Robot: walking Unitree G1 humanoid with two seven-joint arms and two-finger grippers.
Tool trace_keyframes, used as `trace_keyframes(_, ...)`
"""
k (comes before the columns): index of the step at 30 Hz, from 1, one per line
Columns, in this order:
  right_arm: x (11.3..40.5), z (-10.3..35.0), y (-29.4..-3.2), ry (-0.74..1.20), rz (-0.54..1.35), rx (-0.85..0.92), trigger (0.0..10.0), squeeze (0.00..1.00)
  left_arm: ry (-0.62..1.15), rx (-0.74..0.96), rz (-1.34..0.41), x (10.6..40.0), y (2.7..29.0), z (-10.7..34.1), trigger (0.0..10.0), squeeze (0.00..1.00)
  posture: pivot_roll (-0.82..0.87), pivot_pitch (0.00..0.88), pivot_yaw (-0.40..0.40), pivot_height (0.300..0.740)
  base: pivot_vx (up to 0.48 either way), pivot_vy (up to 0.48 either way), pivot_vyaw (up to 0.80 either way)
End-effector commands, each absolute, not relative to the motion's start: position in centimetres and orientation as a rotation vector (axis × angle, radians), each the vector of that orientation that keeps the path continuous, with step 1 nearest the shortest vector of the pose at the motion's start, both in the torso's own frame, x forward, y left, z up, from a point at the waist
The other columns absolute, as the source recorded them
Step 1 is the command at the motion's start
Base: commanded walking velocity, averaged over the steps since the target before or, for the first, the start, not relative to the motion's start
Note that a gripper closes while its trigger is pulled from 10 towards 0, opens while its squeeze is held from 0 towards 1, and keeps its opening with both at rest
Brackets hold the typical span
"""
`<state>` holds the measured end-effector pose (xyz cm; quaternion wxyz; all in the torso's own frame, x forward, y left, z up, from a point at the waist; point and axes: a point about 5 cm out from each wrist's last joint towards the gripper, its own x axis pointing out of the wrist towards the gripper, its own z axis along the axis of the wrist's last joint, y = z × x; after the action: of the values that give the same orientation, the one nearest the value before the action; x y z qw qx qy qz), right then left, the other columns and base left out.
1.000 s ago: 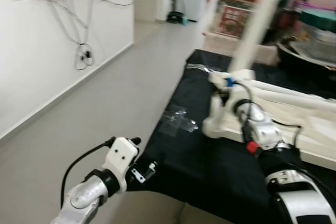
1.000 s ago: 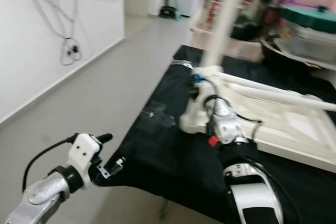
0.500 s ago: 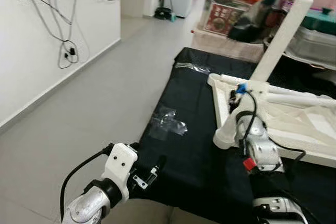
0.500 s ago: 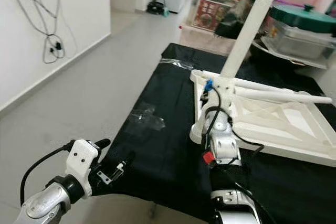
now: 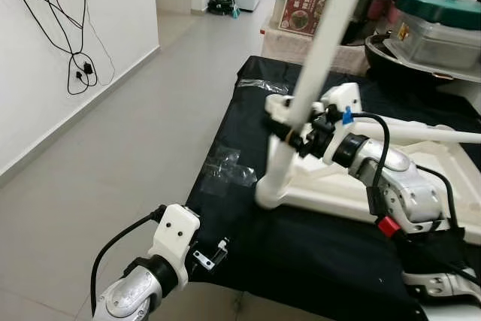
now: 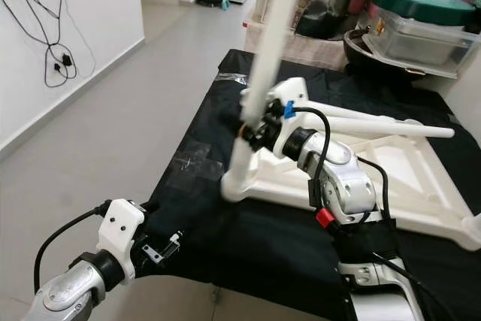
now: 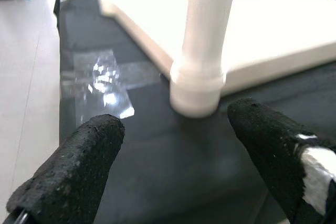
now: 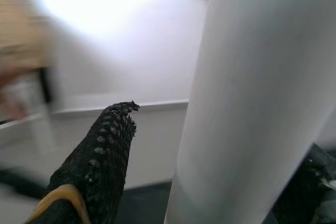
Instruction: Building children table
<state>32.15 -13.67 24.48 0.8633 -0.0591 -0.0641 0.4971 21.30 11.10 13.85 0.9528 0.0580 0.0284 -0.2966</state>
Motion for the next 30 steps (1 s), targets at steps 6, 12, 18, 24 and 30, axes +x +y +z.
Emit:
trace_keyframes(6,32.8,22.7,-11.0,-0.141,1.088,-0.224,0.0,0.00,0.089,0.121,-0.593,21.0,11.3,13.4,10.0,0.00,0.12,0.000,-0.140,0.740,0.000,0.000,0.00)
trace_keyframes(12,36.3,20.7,-13.0,-0.023,0.587,-0.160,0.0,0.00,0.090,0.133,-0.597,21.3,11.6,13.2,10.0,0.00,0.13,0.000,-0.131,0.740,0.000,0.000,0.00)
trace_keyframes(18,37.5,18.2,-19.1,0.103,0.032,-0.131,0.0,0.00,0.096,0.131,-0.618,21.5,11.5,12.9,10.0,0.00,0.11,0.000,-0.113,0.740,0.000,0.000,0.00)
trace_keyframes(24,35.1,16.0,-25.7,0.165,-0.508,-0.089,0.0,0.00,0.096,0.132,-0.620,21.6,11.6,12.9,10.0,0.00,0.10,0.000,-0.115,0.740,0.000,0.000,0.00)
trace_keyframes(30,33.7,14.6,-25.4,0.198,-0.629,-0.106,0.0,0.00,0.100,0.118,-0.615,21.4,11.4,12.9,10.0,0.00,0.10,0.000,-0.113,0.740,0.000,0.000,0.00)
